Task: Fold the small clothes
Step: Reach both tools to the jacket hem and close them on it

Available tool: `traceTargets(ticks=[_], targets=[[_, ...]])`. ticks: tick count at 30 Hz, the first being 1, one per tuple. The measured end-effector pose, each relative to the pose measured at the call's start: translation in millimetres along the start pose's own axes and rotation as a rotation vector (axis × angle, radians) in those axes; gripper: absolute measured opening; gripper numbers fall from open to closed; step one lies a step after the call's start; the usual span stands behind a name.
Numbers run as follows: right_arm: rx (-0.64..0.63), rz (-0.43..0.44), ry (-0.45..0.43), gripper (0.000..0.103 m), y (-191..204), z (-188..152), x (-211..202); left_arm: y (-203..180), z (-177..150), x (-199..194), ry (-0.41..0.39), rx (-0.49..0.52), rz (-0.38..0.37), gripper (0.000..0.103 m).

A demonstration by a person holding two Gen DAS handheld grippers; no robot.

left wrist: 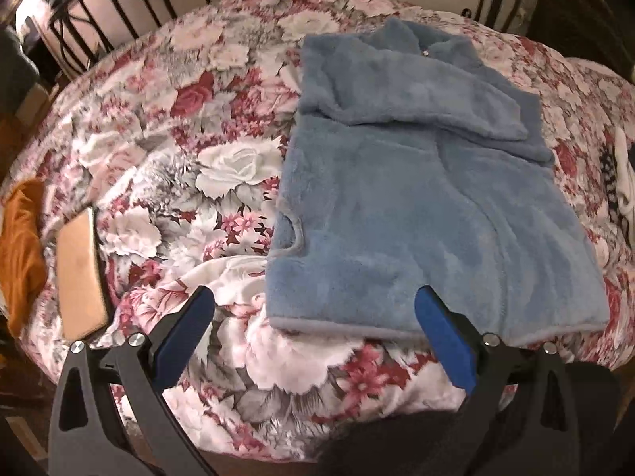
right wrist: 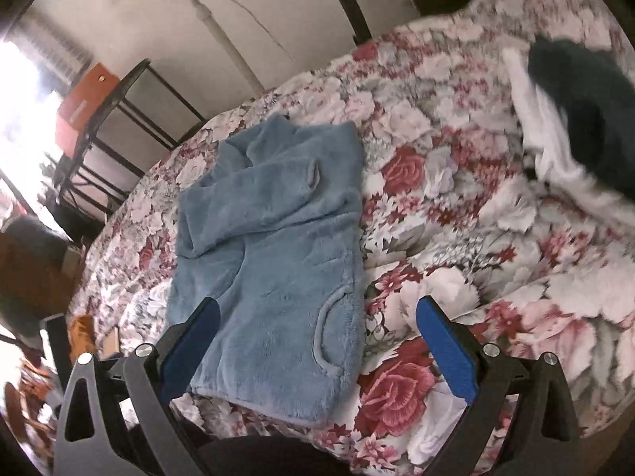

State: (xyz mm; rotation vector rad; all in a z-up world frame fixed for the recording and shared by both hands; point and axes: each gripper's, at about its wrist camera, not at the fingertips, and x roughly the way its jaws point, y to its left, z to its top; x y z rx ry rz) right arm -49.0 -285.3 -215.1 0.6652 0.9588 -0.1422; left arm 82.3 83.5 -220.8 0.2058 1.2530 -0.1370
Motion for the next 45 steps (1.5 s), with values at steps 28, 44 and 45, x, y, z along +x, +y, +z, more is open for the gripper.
traceTargets(ticks=[28, 44, 45], targets=[[0.168, 0.160, 0.185, 0.098, -33, 32, 73, 24, 38, 119, 0.288, -0.188, -0.365, 0.098], [0.013, 0.203, 0.277, 0.078, -19, -14, 61, 32, 15, 90, 0.221, -0.172, -0.495, 0.087], [0.009, 0.193, 0.274, 0.076, -19, -14, 61, 32, 17, 91, 0.226, -0.173, -0.494, 0.087]])
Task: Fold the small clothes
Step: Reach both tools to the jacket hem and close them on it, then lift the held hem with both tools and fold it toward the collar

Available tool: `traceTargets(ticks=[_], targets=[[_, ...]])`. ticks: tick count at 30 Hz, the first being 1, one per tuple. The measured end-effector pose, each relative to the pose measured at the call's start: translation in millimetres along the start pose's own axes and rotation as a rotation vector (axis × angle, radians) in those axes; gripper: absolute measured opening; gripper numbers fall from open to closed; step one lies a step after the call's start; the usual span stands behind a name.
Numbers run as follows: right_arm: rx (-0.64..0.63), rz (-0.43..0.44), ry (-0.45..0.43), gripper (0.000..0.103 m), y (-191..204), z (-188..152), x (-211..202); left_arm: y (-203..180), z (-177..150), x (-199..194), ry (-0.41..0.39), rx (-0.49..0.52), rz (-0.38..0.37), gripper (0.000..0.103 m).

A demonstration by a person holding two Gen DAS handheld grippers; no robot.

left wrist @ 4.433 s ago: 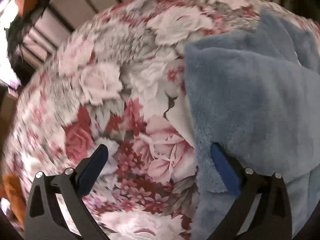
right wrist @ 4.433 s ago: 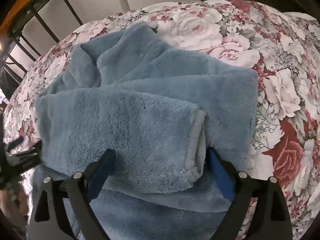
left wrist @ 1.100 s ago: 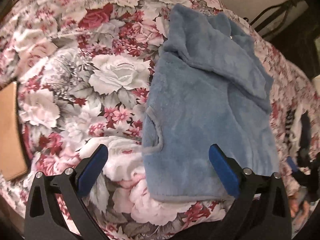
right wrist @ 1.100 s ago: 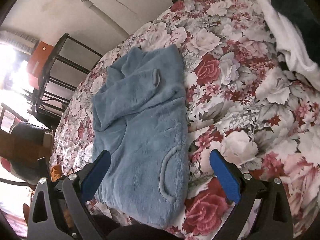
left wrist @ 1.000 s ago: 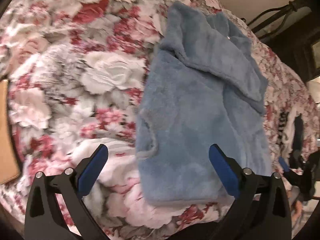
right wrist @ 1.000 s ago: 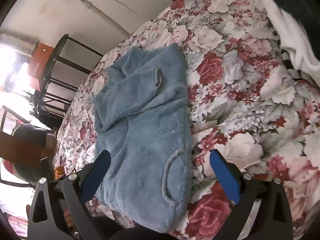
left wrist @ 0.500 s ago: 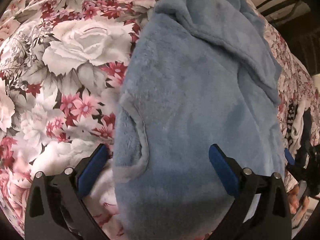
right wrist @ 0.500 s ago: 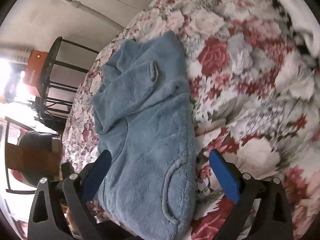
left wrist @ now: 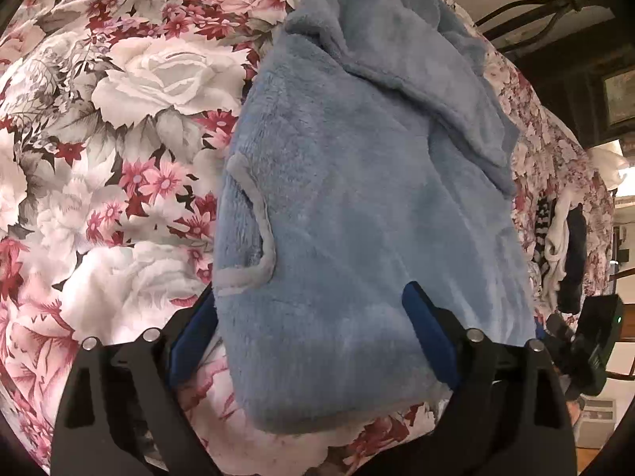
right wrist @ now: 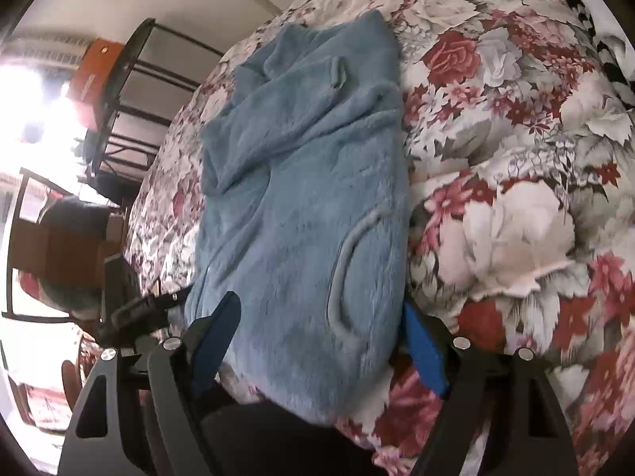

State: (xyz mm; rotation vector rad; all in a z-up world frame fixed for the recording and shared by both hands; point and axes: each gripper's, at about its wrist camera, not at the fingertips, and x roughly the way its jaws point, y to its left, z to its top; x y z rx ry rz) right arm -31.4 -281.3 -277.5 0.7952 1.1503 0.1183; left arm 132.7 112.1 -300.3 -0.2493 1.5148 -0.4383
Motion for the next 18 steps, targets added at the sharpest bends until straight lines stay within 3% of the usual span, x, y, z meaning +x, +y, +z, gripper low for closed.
traceTargets(ticks=[2, 5, 7, 10, 15, 17, 18], targets=[[0.014, -0.017, -0.008, 0.068, 0, 1, 2, -2, 8, 6, 0.015, -0.009, 0.009, 0.086], [0.012, -0.015, -0.010, 0.054, 2, 0, 2, 0, 17, 18, 0.038, -0.037, 0.018, 0.070], [0.028, 0.044, -0.016, 0.038, 4, 0, -2, 0, 19, 20, 0.044, -0.050, 0.009, 0.057], [0.040, 0.074, -0.009, 0.035, 5, 1, -2, -4, 14, 15, 0.036, -0.028, -0.028, 0.038], [0.064, 0.066, 0.029, 0.036, 0, 1, 10, -1, 11, 8, 0.038, -0.037, -0.056, 0.027], [0.058, 0.059, -0.002, 0.014, 2, 0, 5, 2, 10, 7, 0.037, -0.052, -0.061, 0.022], [0.066, 0.065, -0.021, 0.013, 2, 1, 1, 2, 8, 5, 0.034, -0.052, -0.063, 0.019]])
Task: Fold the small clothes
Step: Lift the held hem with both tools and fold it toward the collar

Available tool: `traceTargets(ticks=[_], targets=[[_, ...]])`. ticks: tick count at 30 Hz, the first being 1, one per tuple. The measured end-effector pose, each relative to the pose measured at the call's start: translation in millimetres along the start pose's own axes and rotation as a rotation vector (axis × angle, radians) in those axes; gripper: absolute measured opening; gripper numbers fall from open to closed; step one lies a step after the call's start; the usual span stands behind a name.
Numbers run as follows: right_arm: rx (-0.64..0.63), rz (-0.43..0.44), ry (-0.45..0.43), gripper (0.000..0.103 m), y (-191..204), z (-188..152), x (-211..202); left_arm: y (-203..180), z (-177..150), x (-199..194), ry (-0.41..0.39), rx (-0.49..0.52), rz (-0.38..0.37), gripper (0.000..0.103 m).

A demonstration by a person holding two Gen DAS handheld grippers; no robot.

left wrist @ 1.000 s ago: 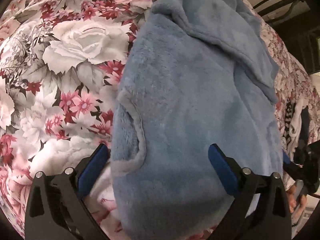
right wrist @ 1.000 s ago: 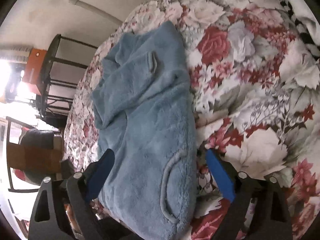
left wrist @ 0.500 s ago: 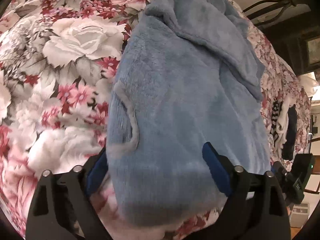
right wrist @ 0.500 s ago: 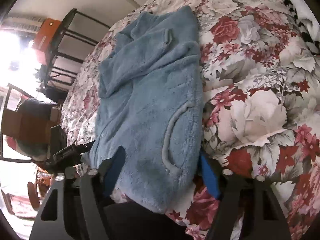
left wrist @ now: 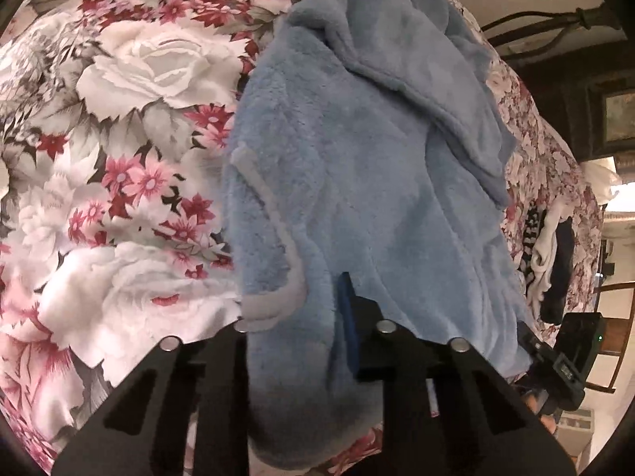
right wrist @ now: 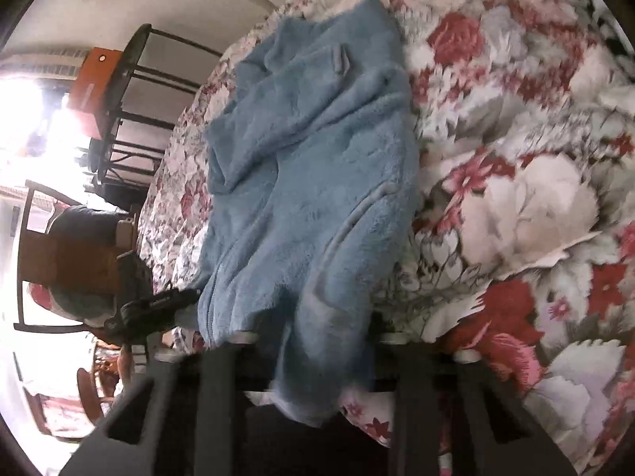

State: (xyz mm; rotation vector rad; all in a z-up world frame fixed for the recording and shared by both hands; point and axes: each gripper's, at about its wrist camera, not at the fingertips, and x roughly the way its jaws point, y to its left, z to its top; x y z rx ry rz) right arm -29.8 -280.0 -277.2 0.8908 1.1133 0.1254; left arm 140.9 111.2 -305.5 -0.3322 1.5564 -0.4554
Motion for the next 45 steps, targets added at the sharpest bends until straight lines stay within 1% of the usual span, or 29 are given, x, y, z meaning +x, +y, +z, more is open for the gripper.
traceTargets(ticks=[1, 3, 7, 12, 16, 18, 20, 22, 24, 27, 31, 34, 39, 45], targets=[[0.010, 0.005, -0.019, 0.013, -2, 1, -7, 0, -2, -2, -0.005, 0.003, -0.002, 0.015], [0.018, 0.013, -0.036, 0.013, -3, 3, -16, 2, -7, -8, -0.008, -0.013, -0.018, 0.013], [0.047, 0.053, -0.051, 0.013, -6, 3, -34, 9, -21, -22, -0.014, -0.071, -0.084, 0.012], [0.067, 0.063, -0.030, 0.012, -10, -8, -38, 8, -37, -32, -0.033, -0.080, -0.107, 0.011], [0.111, 0.055, -0.013, 0.012, -25, -12, -37, 16, -45, -39, -0.035, -0.106, -0.161, 0.011], [0.136, 0.045, 0.021, 0.013, -33, -12, -30, 18, -44, -37, -0.028, -0.105, -0.155, 0.011], [0.119, 0.027, 0.049, 0.014, -33, -13, -23, 17, -41, -34, -0.016, -0.111, -0.136, 0.013], [0.102, 0.014, 0.058, 0.019, -30, -12, -22, 15, -37, -30, -0.004, -0.126, -0.129, 0.016], [0.100, 0.015, 0.068, 0.021, -28, -11, -21, 15, -34, -27, 0.006, -0.134, -0.124, 0.018], [0.089, 0.009, 0.062, 0.020, -28, -11, -22, 10, -33, -26, 0.006, -0.117, -0.110, 0.018], [0.079, 0.003, 0.051, 0.015, -29, -13, -22, 4, -37, -29, -0.005, -0.074, -0.094, 0.018], [0.087, 0.006, 0.052, 0.015, -29, -13, -22, 3, -36, -29, -0.010, -0.077, -0.100, 0.015], [0.102, 0.050, 0.028, 0.014, -25, -6, -32, 3, -35, -36, -0.012, -0.080, -0.108, 0.014], [0.118, 0.086, 0.017, 0.014, -20, 11, -37, -2, -23, -45, -0.026, -0.076, -0.116, 0.014]])
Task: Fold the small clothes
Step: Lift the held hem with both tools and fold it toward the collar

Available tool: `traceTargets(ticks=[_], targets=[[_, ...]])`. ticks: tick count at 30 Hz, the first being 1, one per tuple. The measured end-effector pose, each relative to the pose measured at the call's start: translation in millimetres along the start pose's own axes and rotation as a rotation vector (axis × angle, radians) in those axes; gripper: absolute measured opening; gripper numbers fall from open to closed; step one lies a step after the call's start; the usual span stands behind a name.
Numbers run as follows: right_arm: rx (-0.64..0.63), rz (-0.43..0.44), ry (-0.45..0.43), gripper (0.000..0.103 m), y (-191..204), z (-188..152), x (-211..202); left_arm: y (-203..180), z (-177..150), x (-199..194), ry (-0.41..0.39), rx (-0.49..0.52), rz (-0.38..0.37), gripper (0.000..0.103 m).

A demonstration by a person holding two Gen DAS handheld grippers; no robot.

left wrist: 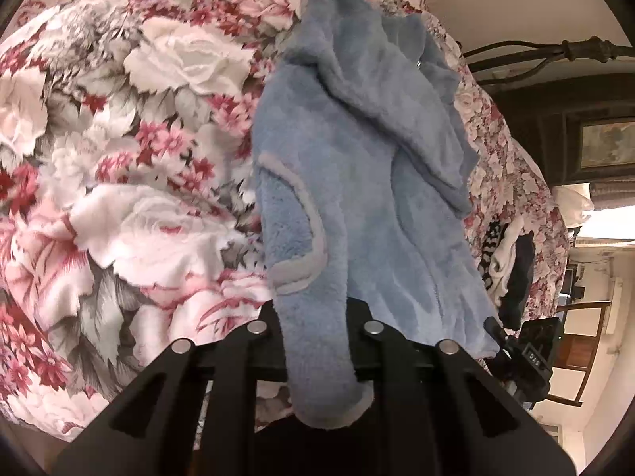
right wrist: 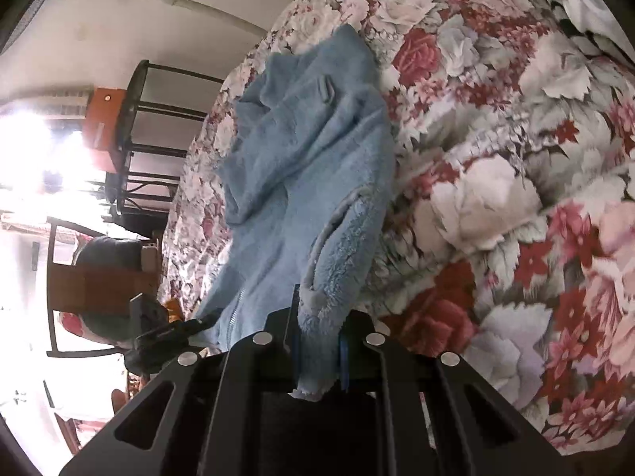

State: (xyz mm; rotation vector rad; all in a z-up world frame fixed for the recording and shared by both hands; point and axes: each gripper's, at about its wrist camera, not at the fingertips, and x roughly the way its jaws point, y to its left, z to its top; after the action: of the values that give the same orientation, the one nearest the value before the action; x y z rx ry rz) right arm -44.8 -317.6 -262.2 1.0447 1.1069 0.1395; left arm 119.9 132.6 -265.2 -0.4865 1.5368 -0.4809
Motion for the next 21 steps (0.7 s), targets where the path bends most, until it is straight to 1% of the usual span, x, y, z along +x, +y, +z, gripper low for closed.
traceTargets(ticks=[7, 11, 21], targets=[[0.034, 0.065, -0.016, 0.014, 9, 22, 0, -6, 19, -6, -0.033, -0.022, -0.025, 0.014], [0.035, 0.077, -0.030, 0.014, 16, 35, 3, -15, 35, -9, -0.051, -0.017, -0.038, 0.014], [0.054, 0.114, -0.064, 0.014, 31, 80, 15, -41, 79, -9, -0.083, 0.023, -0.026, 0.014]])
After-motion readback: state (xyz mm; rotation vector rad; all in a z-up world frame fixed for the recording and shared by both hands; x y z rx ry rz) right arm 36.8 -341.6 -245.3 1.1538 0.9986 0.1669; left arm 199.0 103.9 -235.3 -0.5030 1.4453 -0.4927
